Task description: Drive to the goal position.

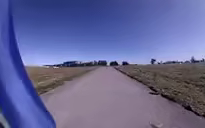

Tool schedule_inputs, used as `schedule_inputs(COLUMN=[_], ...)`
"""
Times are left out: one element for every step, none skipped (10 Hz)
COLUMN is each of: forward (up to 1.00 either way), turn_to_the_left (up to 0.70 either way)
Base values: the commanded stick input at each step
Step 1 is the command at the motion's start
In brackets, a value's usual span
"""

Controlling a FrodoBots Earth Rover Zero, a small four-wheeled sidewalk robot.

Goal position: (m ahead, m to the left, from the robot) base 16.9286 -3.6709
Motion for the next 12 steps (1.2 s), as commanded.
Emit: schedule_inputs(forward=[1.00, 1.00, 1.00, 1.00, 1.00, 1.00, 1.00, 1.00, 1.00, 1.00, 1.00, 1.00], turn_to_the_left=[0.00, 0.00, 0.00, 0.00, 0.00, 0.00, 0.00, 0.00, 0.00, 0.00, 0.00, 0.00])
